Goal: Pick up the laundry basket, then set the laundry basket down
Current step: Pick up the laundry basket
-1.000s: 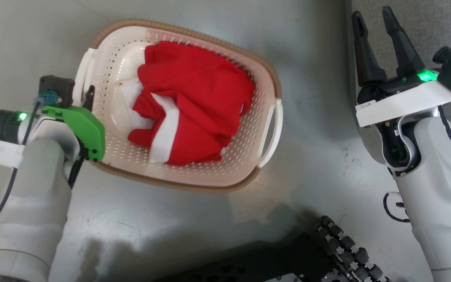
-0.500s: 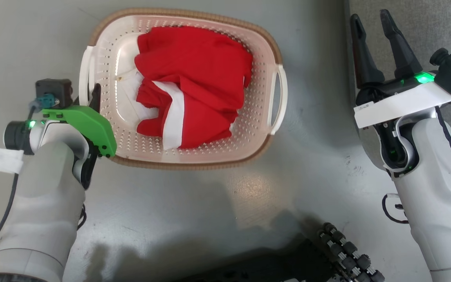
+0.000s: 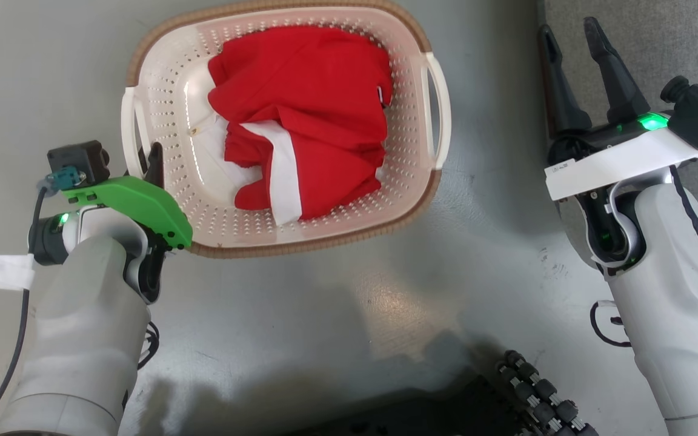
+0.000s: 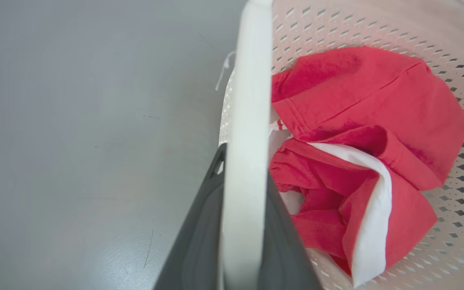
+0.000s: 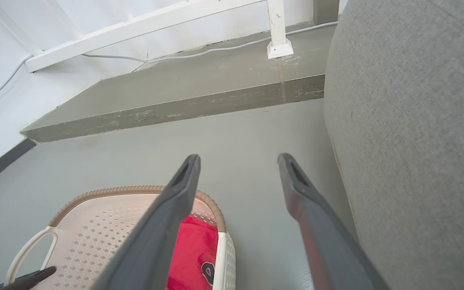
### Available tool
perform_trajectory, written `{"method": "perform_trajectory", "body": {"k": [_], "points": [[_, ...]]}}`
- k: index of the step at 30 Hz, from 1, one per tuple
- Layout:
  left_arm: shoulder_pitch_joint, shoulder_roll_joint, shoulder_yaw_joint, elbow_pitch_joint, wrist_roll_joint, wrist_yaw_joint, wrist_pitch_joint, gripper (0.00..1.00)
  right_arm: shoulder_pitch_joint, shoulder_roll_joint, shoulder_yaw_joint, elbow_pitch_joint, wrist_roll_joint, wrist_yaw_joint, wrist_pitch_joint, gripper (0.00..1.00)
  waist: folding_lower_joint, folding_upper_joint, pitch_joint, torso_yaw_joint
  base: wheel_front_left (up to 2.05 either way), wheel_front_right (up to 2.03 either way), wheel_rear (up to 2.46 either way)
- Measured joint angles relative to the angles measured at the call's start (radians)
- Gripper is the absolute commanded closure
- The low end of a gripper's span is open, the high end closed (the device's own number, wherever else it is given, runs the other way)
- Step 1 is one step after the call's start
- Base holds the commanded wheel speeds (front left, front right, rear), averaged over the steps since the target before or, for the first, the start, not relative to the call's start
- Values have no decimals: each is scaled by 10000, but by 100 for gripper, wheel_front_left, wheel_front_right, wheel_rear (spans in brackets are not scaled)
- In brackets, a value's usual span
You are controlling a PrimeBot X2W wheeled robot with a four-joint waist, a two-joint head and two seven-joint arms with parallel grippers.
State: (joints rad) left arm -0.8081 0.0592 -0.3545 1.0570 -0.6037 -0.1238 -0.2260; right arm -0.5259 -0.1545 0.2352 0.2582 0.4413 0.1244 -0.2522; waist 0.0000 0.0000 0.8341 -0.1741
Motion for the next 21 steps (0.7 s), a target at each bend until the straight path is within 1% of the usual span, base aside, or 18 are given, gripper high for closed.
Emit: {"method": "perform_trajectory", "body": {"k": [17, 18, 19, 20, 21], "points": [[115, -65, -67, 410, -167, 0, -127, 100, 0, -52, 161, 50, 0, 0, 0, 0, 0, 0, -67, 24, 0, 0, 0], [115, -65, -79, 437, -167, 0, -128, 77, 0, -50, 167, 50, 0, 0, 0, 0, 0, 0, -68, 17, 0, 0, 0], [115, -71, -82, 456, -169, 0, -134, 31, 0, -50, 167, 54, 0, 0, 0, 0, 0, 0, -71, 12, 0, 0, 0], [115, -81, -75, 460, -182, -8, -173, 1, 0, -52, 167, 58, 0, 0, 0, 0, 0, 0, -75, 7, 0, 0, 0], [112, -104, -54, 477, -209, -8, -211, 0, 0, -52, 169, 61, 0, 0, 0, 0, 0, 0, -79, 3, 0, 0, 0]]}}
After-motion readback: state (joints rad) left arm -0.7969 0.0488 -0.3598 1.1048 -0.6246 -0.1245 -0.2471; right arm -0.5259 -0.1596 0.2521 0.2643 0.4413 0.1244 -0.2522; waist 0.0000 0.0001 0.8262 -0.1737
